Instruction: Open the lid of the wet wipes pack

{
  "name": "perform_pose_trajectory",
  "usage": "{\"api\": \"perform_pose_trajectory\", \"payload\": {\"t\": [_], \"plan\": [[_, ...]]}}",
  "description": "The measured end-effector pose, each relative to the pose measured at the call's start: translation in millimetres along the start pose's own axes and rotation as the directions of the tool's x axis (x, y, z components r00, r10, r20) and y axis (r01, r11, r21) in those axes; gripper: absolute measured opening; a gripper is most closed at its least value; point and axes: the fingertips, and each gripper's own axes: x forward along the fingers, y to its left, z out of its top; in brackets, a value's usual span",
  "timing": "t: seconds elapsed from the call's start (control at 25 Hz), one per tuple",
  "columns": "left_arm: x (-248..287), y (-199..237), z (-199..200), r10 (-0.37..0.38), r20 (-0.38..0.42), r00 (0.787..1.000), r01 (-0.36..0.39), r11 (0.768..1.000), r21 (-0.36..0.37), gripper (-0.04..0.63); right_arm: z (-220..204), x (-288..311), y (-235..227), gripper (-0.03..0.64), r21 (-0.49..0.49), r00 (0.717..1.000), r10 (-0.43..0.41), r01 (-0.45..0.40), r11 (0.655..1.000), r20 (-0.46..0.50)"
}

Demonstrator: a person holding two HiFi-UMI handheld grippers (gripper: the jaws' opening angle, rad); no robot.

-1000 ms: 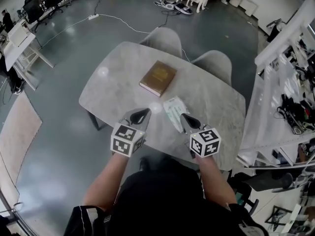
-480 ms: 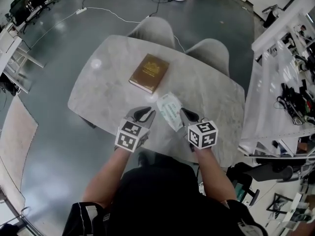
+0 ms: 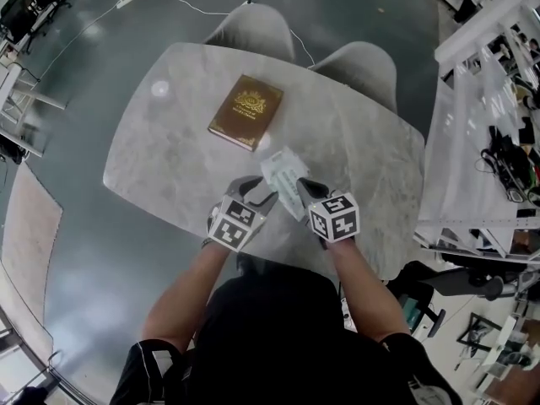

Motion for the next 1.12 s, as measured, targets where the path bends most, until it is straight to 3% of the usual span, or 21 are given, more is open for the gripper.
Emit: {"api": "perform_pose_trajectory", "payload": {"t": [0.24, 0.56, 0.76, 1.12], "plan": [[48, -12, -29, -0.042, -0.100, 0.994, 0.050, 0.996, 0.076, 0.246, -24, 21, -7, 0.044, 0.000, 0.997, 0.030, -0.030, 1.000, -0.075], [89, -26, -51, -0.066, -0.163, 0.984, 0.095, 0.979, 0.180, 0.322, -39, 44, -15, 0.063, -0.023, 0.989, 0.055, -0.059, 0.998, -0.135], [96, -25, -63, -0.068, -0.188, 0.980, 0.097, 0.983, 0.154, 0.321, -47, 56, -13, 0.088, -0.038, 0.981, 0.069, -0.078, 0.996, -0.183], [98, -18, -71, -0.116, -0.129, 0.985, 0.124, 0.991, 0.056, 0.321, -66, 73, -8, 0.129, -0.131, 0.959, 0.038, -0.077, 0.988, -0.281]]}}
